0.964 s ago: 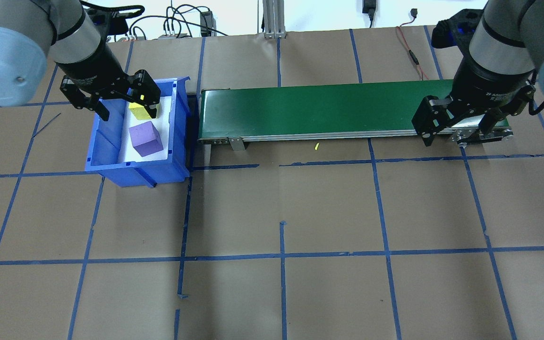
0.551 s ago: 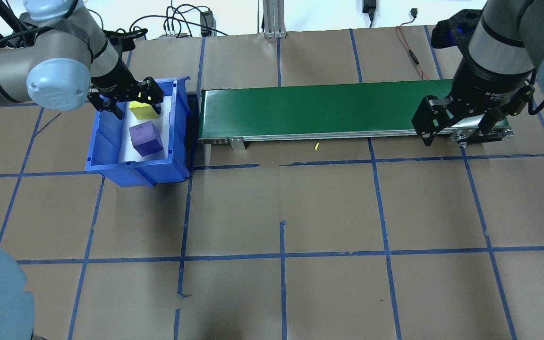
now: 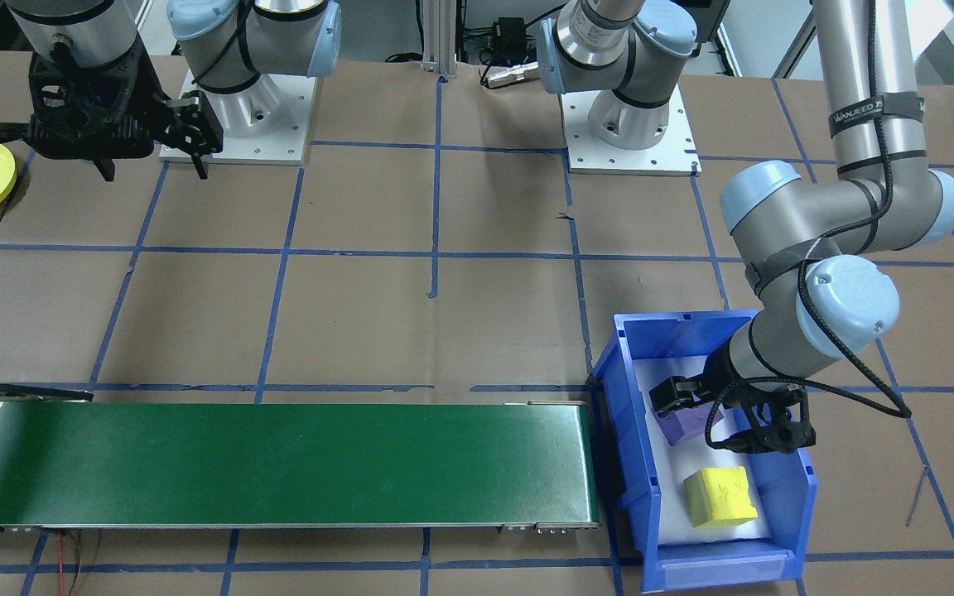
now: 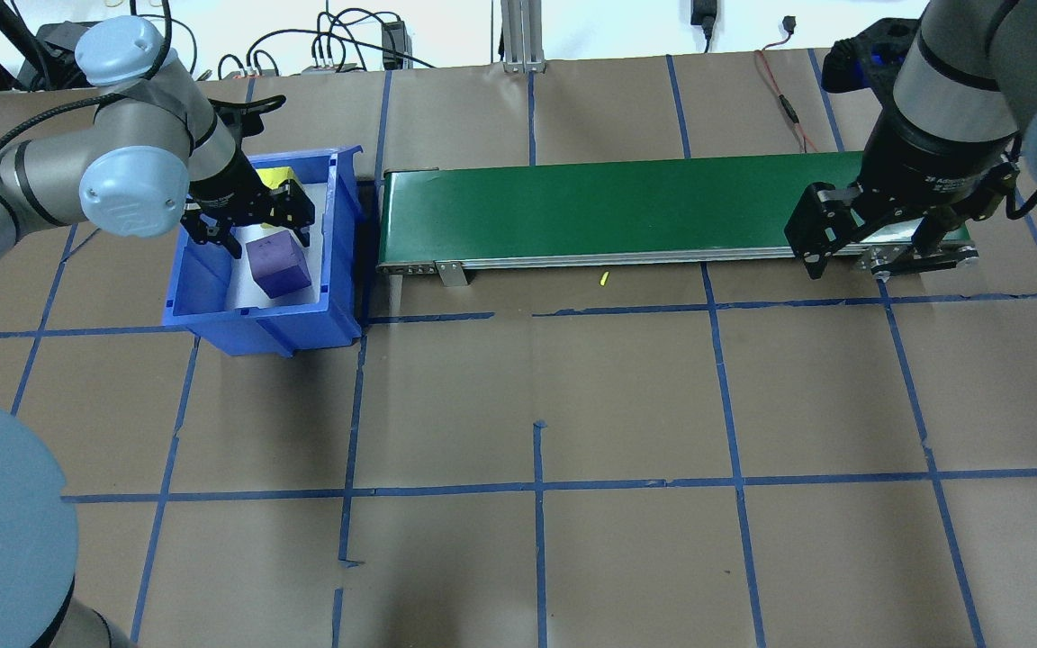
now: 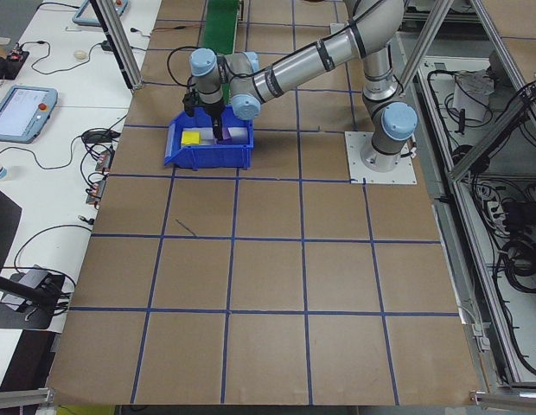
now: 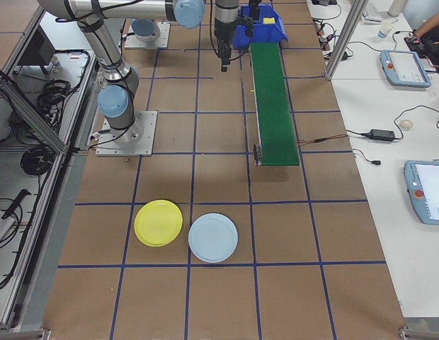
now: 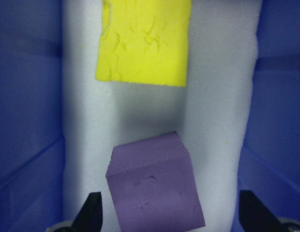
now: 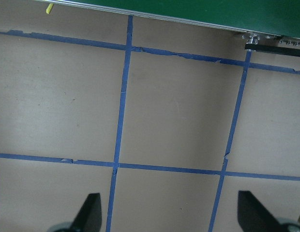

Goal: Move block left to right into plate

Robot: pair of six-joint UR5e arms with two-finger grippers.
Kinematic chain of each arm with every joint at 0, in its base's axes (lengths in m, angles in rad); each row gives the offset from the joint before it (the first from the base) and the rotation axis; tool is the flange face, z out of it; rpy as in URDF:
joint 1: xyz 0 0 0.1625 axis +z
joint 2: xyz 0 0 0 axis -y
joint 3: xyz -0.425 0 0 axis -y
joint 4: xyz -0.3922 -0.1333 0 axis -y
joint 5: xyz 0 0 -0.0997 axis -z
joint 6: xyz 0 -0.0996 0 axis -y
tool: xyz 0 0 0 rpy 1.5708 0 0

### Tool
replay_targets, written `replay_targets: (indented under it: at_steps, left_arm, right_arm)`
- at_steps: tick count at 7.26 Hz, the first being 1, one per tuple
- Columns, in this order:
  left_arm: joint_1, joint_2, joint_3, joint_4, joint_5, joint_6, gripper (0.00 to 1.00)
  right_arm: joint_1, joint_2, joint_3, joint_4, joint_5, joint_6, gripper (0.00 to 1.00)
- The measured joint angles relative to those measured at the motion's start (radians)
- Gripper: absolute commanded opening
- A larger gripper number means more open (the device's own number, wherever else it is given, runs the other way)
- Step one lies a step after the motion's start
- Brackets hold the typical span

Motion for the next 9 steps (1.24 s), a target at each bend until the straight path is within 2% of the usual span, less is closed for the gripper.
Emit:
replay_targets:
  at_steps: [1, 3, 4, 7, 9]
  left_arm:
    - [0.000, -0.004, -0.026, 0.029, 0.000, 0.000, 0.87]
    - [0.000, -0.016, -0.050, 0.079, 0.015, 0.000, 0.38]
    - [0.000, -0.017, -0.051, 0.085, 0.020, 0.005, 0.30]
    - [0.000, 0.007, -0.003, 0.068, 0.024, 0.020, 0.30]
    - [-0.002, 0.051, 0.080, -0.032, 0.019, 0.020, 0.32]
  right_arm:
    - [0.000, 0.000, 0.000, 0.000, 0.000, -0.004, 1.00]
    - [0.000, 0.000, 0.000, -0.001, 0.000, -0.014, 1.00]
    - [0.000, 0.000, 0.000, -0.001, 0.000, -0.015, 1.00]
    - [0.000, 0.000, 0.000, -0.002, 0.000, -0.016, 1.00]
    - [0.000, 0.001, 0.001, -0.001, 0.000, -0.015, 1.00]
